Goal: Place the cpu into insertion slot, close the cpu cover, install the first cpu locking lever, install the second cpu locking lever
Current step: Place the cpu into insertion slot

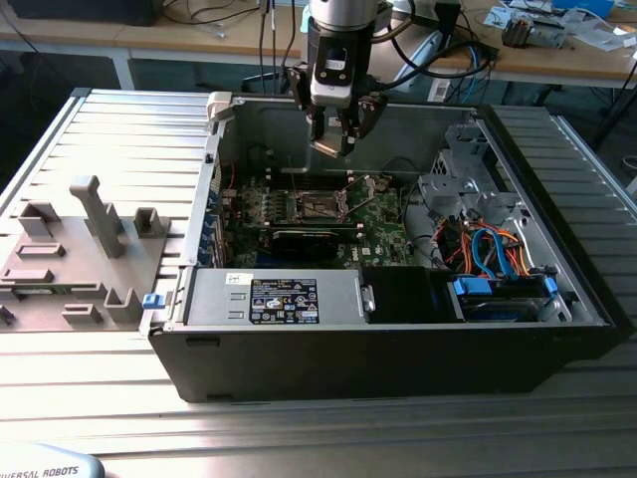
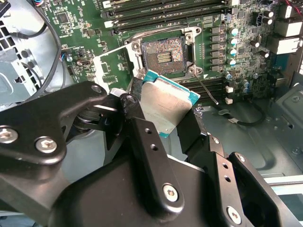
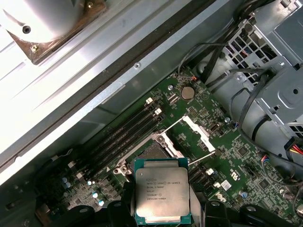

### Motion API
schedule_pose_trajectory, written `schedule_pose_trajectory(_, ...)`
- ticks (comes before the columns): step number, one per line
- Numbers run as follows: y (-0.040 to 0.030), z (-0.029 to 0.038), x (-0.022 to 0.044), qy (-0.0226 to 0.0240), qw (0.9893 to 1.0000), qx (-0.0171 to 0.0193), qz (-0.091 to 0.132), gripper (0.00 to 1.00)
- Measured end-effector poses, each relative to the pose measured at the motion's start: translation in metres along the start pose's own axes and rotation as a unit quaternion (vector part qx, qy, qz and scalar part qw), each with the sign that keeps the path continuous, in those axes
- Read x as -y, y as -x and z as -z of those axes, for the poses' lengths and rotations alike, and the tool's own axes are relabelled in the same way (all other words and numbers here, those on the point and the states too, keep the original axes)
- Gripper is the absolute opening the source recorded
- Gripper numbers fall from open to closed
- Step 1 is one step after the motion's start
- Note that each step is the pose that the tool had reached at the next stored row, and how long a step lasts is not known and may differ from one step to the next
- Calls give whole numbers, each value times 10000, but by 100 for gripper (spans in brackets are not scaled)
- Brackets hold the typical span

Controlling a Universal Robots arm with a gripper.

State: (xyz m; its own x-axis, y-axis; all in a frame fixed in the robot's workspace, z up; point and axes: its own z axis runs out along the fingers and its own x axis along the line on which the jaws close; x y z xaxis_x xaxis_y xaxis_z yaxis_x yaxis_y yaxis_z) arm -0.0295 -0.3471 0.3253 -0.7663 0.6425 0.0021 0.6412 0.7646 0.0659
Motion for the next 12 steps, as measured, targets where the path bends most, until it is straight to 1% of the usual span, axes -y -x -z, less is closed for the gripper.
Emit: schedule_pose_trajectory(12,0,-1,0,0,10000,2,-38,54)
